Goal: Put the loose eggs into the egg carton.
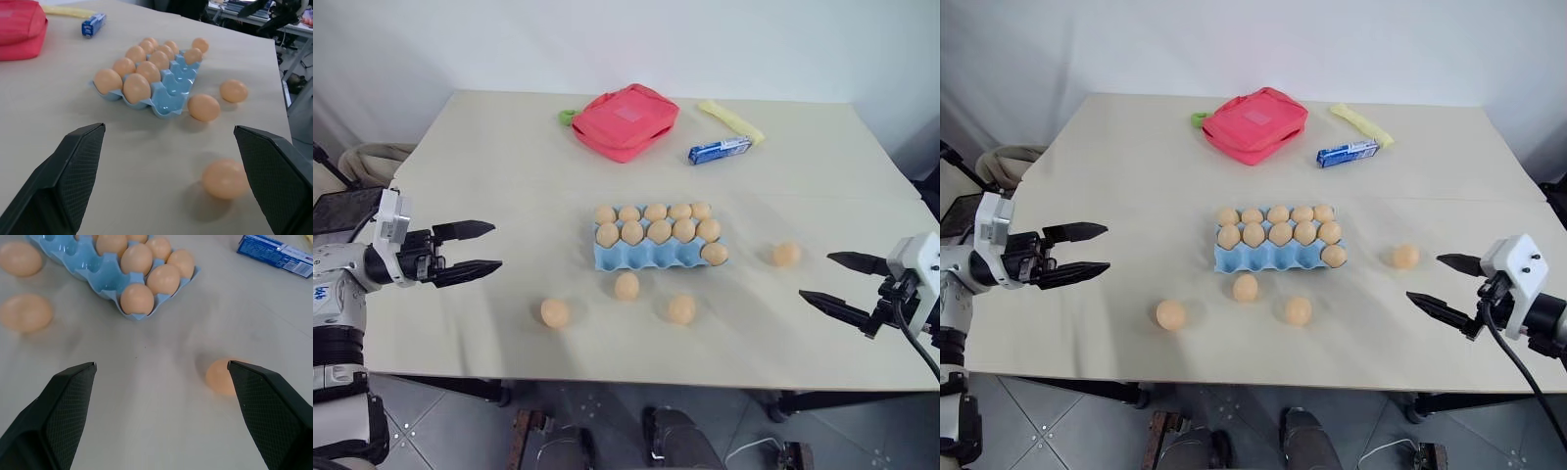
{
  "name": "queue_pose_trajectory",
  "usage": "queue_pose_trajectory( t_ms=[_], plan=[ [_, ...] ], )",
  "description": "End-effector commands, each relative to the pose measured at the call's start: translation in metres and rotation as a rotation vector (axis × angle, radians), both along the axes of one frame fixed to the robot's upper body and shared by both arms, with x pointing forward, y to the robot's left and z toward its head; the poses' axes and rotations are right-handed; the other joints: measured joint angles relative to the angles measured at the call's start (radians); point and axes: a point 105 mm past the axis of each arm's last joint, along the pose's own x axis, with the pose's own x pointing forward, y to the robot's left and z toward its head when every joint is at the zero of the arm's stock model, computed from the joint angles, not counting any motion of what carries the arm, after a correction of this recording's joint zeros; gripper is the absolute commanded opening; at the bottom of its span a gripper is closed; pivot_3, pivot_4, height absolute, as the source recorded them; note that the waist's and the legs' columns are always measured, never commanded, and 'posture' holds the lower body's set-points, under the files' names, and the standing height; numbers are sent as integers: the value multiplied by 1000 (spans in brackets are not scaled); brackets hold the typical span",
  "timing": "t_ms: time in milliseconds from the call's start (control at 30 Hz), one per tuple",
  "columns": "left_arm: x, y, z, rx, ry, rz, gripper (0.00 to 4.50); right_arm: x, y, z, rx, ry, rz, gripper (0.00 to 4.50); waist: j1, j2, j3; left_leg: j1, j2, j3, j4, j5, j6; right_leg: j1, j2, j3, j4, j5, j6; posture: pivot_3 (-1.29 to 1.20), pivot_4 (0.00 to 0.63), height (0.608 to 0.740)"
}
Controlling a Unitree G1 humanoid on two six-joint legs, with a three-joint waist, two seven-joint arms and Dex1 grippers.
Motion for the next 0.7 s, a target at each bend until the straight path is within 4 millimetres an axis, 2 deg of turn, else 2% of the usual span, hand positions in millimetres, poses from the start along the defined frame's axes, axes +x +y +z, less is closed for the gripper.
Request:
queue_pose_trajectory(
  t_ms=[33,200,300,467,600,700],
  plan=[
    [-13,1,20,-20,-68,-78,4484,-3,0,13,2,-51,-6,4500,0,0,0,0,0,0,0,0,0,0,0,0,0,0,0,0,150,740],
    [-15,6,15,14,-41,-74,4484,-4,-4,14,17,-59,-45,4500,1,0,0,0,0,0,0,0,0,0,0,0,0,0,0,0,150,740],
    [-4,9,7,14,-77,6,4484,-3,-12,6,31,-101,-128,4500,1,0,0,0,0,0,0,0,0,0,0,0,0,0,0,0,150,740],
    [-1,-3,-6,-14,-77,8,4484,3,-7,-9,66,-142,-176,4500,1,0,0,0,-1,0,0,0,0,0,-1,0,0,0,0,0,150,740],
    [3,-9,-14,-2,-77,-4,4484,15,-8,-5,105,-221,-216,4500,-5,-1,0,0,0,0,1,0,0,0,0,0,1,0,0,0,150,740],
    [5,-13,-20,2,-82,-16,4484,23,-8,-9,116,-215,-254,4500,-3,-1,0,1,-1,0,1,1,0,0,0,0,2,0,0,0,150,740]
  ],
)
